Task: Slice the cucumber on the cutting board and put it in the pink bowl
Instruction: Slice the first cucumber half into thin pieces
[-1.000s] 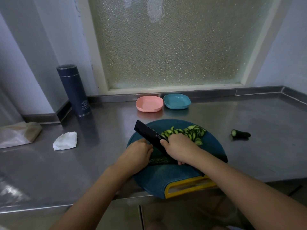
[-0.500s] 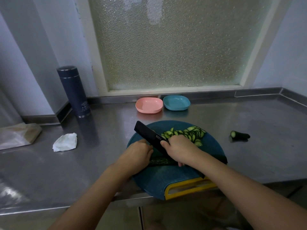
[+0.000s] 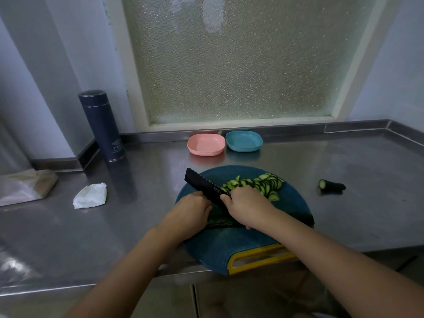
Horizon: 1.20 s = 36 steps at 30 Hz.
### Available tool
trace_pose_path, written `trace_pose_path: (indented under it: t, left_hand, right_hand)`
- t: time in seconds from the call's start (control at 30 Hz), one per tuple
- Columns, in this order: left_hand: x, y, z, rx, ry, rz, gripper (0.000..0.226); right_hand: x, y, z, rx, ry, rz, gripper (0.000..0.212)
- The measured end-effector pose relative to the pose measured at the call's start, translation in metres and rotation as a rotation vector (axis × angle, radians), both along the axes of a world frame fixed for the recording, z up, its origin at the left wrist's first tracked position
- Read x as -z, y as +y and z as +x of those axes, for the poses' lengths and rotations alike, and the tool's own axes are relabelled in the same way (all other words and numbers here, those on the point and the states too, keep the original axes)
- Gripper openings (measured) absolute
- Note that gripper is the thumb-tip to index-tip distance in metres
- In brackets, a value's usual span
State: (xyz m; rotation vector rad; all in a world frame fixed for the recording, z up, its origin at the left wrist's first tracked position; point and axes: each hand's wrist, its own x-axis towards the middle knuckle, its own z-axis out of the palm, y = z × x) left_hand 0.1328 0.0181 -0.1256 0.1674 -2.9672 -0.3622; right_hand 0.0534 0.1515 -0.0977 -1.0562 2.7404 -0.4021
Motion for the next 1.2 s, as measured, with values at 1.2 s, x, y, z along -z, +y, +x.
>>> trace_pose_path:
  t: [1.2]
  left_hand:
    - [-0.007,0.01,-0.007,-0.051,0.202,0.152,0.026]
  right_hand:
    - [-0.063,0.041,-0.039,0.028,0.233,0.096,0.021]
